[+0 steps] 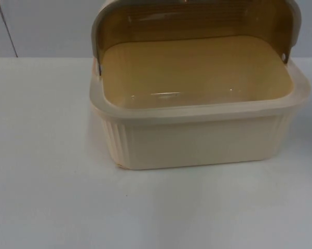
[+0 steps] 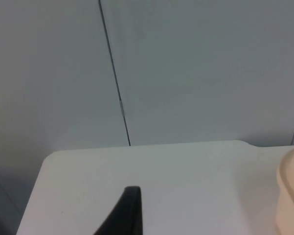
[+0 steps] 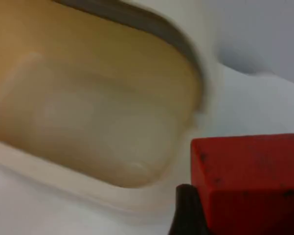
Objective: Open the box lid with the left hand, place the block into the box with the right hand, then close the box lid with the left hand.
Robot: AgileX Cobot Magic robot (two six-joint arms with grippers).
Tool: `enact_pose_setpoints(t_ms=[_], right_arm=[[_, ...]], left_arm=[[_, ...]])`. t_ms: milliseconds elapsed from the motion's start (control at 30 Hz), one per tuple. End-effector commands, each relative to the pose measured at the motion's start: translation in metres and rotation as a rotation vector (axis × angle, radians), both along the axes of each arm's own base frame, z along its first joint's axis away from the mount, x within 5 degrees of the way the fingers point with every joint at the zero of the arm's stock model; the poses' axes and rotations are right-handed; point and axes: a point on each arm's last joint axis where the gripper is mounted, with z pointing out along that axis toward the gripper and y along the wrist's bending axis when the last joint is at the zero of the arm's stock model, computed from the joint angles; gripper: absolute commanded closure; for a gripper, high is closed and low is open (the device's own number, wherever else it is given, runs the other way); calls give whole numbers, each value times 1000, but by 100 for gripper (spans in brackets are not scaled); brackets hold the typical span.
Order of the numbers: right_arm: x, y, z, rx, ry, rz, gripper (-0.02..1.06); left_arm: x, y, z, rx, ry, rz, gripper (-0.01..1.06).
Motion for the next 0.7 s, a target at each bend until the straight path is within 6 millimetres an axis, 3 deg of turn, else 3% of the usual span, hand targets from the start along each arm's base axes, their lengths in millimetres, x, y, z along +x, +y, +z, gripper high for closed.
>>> enact_pose_setpoints(t_ms=[0,67,100,200,267,367,433,667], right_arm=[[-9,20,5,50,7,54,102],[-12,43,-1,79,37,114,102],[-12,43,-1,79,37,114,102],[-7,70,-11,105,35,161,102],[-2,75,-14,122,30,150,102],[19,83,-44,129,114,98,102],[24,85,-50,123,123,92,101],[55,94,-86,85,70,58,88]], left_arm=[[1,0,2,-4,-21,-1,0],[1,0,2,-6,-21,-1,0],[1,0,2,-6,-21,-1,0],[1,0,2,-6,-21,-1,0],[1,0,2,-6,-21,-1,0],[1,0,2,-6,-21,-1,0],[1,0,2,-6,-21,-1,0],[1,0,2,-6,-21,-1,0]])
